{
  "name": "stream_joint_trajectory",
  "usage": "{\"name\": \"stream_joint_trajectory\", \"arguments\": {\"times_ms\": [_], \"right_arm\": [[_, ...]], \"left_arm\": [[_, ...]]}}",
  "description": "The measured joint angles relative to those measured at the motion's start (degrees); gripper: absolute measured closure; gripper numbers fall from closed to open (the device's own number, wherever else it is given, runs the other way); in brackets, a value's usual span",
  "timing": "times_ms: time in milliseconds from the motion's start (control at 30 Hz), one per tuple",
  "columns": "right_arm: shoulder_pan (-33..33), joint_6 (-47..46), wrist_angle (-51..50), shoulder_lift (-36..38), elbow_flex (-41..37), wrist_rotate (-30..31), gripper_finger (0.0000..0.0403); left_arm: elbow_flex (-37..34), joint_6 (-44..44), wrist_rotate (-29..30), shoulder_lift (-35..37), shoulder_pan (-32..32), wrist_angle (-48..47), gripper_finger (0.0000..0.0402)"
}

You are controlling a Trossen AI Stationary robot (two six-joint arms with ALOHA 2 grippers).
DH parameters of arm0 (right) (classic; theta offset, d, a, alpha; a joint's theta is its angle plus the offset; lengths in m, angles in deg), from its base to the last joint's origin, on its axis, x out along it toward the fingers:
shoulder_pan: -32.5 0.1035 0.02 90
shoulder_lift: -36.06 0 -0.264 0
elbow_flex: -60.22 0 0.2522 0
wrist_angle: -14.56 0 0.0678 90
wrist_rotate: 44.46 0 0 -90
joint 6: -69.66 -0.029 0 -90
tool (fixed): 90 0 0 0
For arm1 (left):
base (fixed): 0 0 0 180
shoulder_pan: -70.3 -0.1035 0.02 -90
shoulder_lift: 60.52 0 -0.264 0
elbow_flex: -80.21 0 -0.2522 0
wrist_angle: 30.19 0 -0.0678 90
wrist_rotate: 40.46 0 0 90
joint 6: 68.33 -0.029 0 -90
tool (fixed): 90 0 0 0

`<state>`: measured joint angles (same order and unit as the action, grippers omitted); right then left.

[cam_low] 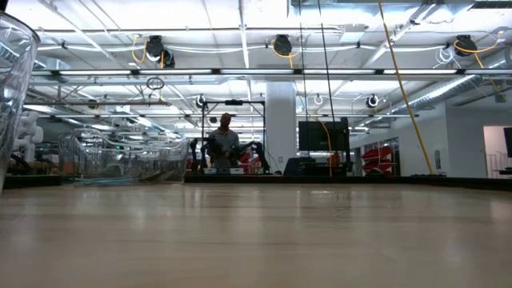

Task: Sort silverware by color (type)
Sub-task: Put the yellow spoon into the bottom left transparent bin

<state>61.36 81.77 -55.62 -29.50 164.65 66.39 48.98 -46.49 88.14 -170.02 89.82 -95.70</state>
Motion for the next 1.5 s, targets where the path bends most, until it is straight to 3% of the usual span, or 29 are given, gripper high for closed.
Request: {"name": "stream_joint_trajectory", "arguments": {"times_ms": [133,200,367,433,600,967,1300,1500], "right_arm": [[1.5,4.8,0.5,1.5,0.0,0.0,0.0401],[1.9,8.8,0.7,1.4,0.0,0.0,0.0401],[2.4,18.9,0.9,0.0,0.0,0.1,0.0401],[2.4,21.5,0.8,-0.8,0.0,0.0,0.0401],[2.4,29.1,0.6,-2.4,0.0,0.6,0.0401],[1.1,46.7,-3.4,-5.7,0.0,1.4,0.0402],[0.7,50.4,-3.5,-8.7,0.0,-0.6,0.0402],[0.7,50.7,-3.4,-8.9,0.0,-1.2,0.0402]], "left_arm": [[0.0,13.3,-6.8,5.0,-3.9,-1.2,0.0213],[0.0,16.9,-14.3,7.2,-6.6,-2.2,0.0213],[0.0,15.2,-36.4,9.6,-12.9,-4.9,0.0213],[0.0,12.9,-41.8,9.5,-14.8,-6.7,0.0213],[0.0,4.3,-41.4,9.1,-17.7,-8.9,0.0213],[0.1,3.7,-43.6,6.7,-14.7,-8.7,0.0208],[0.0,8.3,-42.3,2.2,-9.3,-13.0,0.0099],[0.0,8.9,-41.6,-2.8,-6.1,-13.0,0.0088]]}}
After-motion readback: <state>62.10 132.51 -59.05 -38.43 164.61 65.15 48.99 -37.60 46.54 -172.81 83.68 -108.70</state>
